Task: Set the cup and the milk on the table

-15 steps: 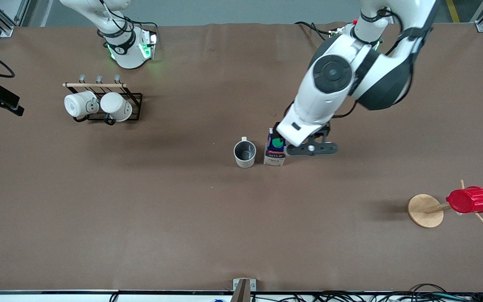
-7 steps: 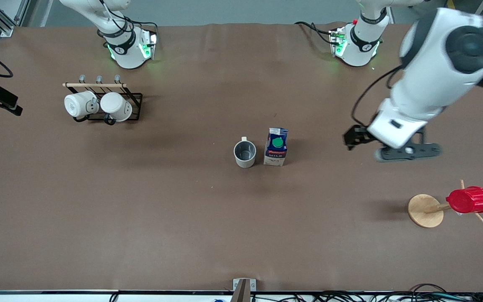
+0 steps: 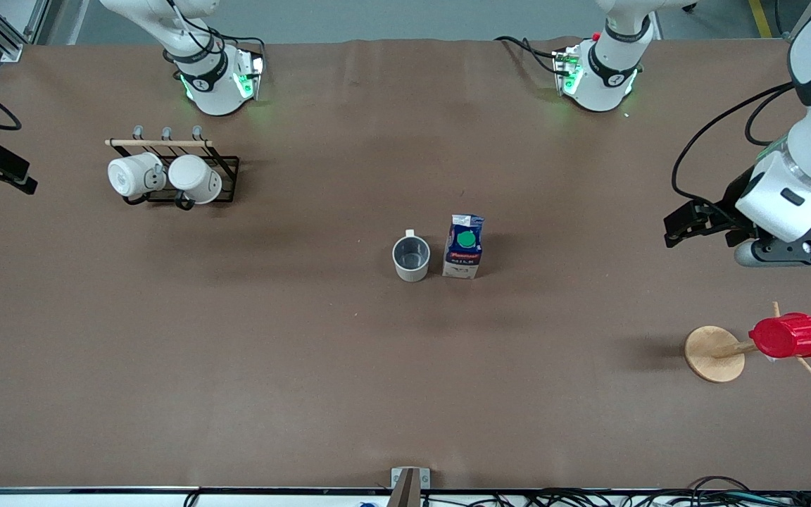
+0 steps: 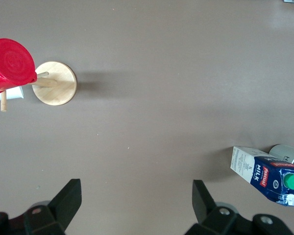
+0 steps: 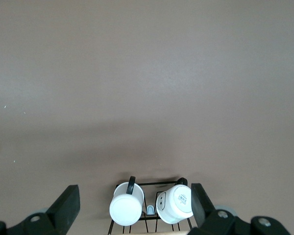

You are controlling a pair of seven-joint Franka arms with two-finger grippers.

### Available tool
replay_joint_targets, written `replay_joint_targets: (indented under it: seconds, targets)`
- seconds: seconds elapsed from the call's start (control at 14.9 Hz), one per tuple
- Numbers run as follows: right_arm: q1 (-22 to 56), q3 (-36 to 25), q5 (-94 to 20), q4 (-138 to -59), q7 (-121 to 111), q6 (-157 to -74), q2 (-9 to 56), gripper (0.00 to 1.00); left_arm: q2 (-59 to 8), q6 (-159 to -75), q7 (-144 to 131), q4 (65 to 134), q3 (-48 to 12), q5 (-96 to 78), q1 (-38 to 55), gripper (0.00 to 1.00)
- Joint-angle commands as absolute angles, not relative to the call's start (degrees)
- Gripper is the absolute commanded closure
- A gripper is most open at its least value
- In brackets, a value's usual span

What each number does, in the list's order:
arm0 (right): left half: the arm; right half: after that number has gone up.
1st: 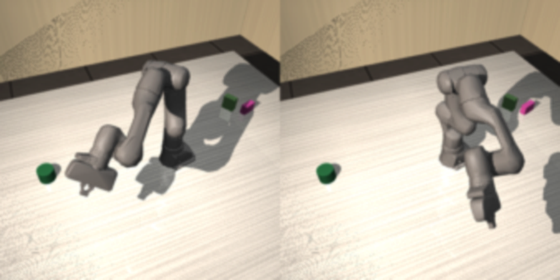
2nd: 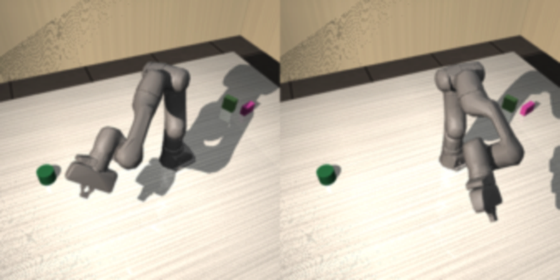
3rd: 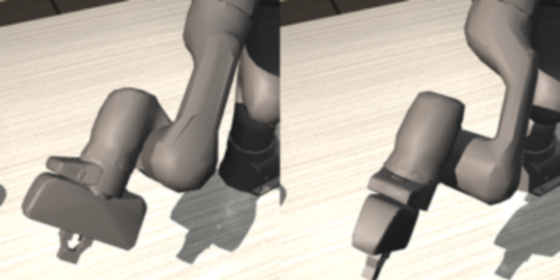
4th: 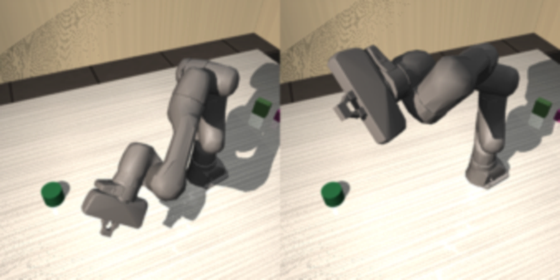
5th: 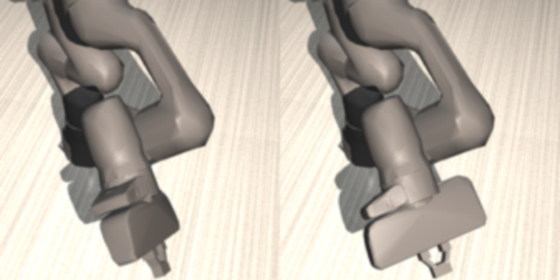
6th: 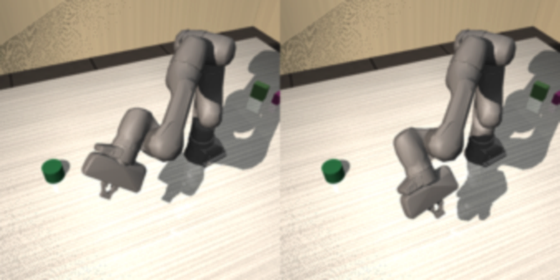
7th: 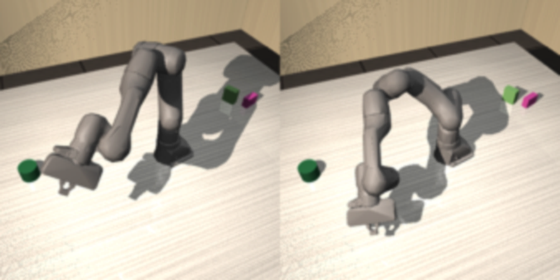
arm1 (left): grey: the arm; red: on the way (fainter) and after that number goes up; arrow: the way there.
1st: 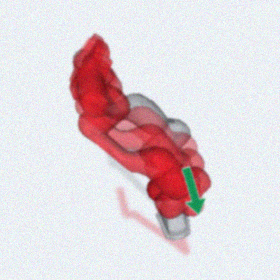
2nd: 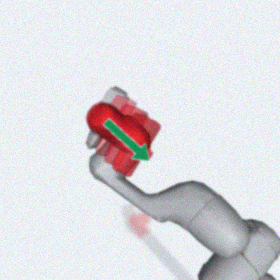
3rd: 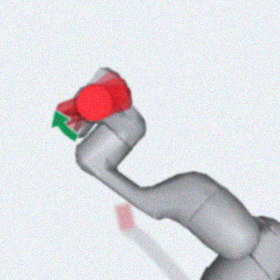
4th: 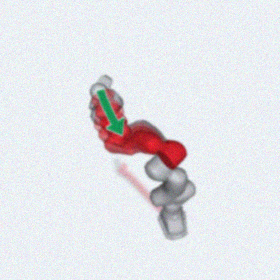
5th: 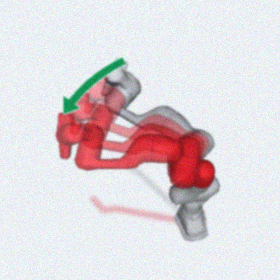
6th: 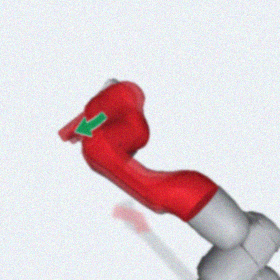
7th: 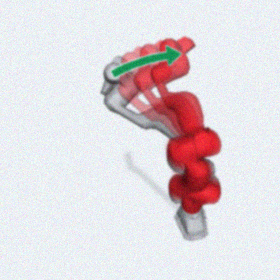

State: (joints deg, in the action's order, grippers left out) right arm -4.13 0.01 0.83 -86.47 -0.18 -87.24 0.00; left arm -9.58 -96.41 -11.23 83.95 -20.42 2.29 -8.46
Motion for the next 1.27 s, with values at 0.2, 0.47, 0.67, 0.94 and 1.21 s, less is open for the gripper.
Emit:
replay_joint_targets:
  seconds: [0.2,0.47,0.67,0.94,1.21]
  targets:
    - [-3.96,-0.44,-0.09,-86.31,-0.53,-86.92,-0.18,0.0,-7.47,-94.57,-11.07,84.03,-19.16,2.11,-5.89,0.0]
    - [-3.96,-0.35,-0.09,-86.31,-0.53,-86.92,-0.09,0.0,-5.98,-93.69,-10.63,84.29,-14.53,1.41,-2.05,0.0]
    - [-3.96,-0.44,-0.18,-86.31,-0.53,-86.92,-0.09,0.0,-4.14,-93.16,-10.37,85.69,-8.45,-0.09,2.89,0.0]
    - [-3.96,-0.53,-0.18,-86.31,-0.53,-86.92,-0.09,0.0,-0.36,-93.69,-8.79,90.51,-2.64,-2.28,6.42,0.01]
    - [-3.96,-0.53,-0.18,-86.31,-0.53,-86.92,-0.18,0.0,4.04,-97.91,-8.18,98.34,-2.72,-2.29,5.54,0.01]
